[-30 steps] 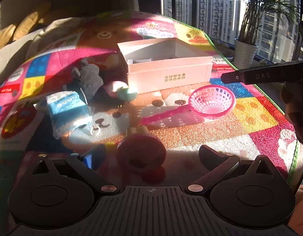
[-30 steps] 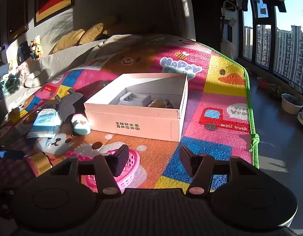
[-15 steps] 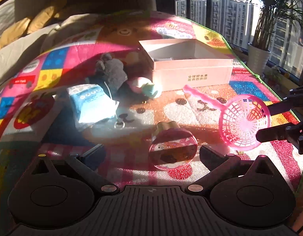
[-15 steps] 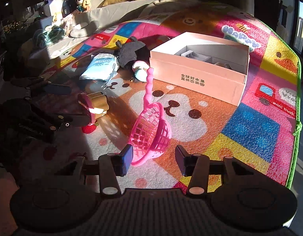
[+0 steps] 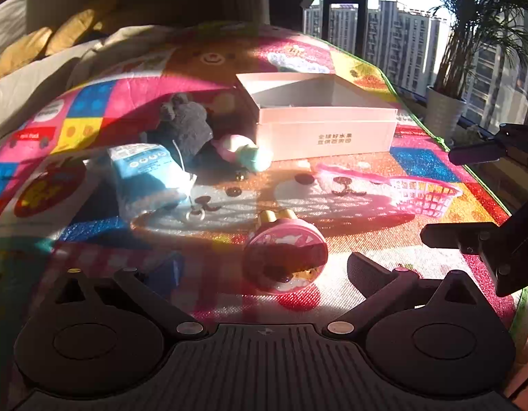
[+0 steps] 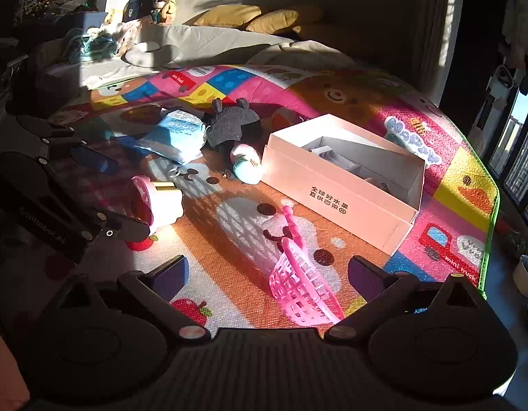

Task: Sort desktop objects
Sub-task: 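Carry the basket in the right tool while the left tool carries the jar toward the box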

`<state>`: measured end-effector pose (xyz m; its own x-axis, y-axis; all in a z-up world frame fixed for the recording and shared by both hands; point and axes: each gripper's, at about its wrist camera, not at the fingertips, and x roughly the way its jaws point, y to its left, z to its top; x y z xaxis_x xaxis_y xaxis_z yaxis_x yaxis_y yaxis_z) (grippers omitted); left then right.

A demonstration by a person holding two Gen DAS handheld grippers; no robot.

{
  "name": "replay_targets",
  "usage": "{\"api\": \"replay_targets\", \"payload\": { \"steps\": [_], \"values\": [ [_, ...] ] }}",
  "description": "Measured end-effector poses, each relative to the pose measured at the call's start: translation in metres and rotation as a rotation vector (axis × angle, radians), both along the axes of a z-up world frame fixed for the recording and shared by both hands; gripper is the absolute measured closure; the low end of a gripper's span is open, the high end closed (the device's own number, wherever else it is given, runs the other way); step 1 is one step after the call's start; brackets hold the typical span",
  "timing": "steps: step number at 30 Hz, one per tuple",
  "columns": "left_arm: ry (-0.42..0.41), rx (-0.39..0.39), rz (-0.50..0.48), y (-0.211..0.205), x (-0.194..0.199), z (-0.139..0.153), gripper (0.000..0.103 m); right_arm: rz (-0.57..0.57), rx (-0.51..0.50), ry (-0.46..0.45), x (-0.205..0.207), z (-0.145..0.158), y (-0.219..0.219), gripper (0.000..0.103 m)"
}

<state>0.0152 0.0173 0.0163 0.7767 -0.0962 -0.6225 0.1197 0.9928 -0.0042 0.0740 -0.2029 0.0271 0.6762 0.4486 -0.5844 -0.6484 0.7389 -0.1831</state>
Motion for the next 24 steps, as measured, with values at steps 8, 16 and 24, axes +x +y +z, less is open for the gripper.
{"api": "replay_targets", "payload": {
  "steps": [8, 16, 24],
  "values": [
    [-0.028, 0.082, -0.001, -0.017, 0.001, -0.006, 0.036, -0.101, 0.069, 0.017, 0.011, 0.0, -0.022, 0.001],
    [-0.051, 0.113, -0.034, -0.019, 0.001, 0.013, 0.042, -0.162, 0.108, 0.061, 0.022, -0.01, -0.032, 0.0],
    [-0.016, 0.128, -0.052, -0.021, 0.006, 0.009, 0.041, -0.144, 0.128, 0.077, 0.021, -0.01, -0.034, 0.0]
  ]
}}
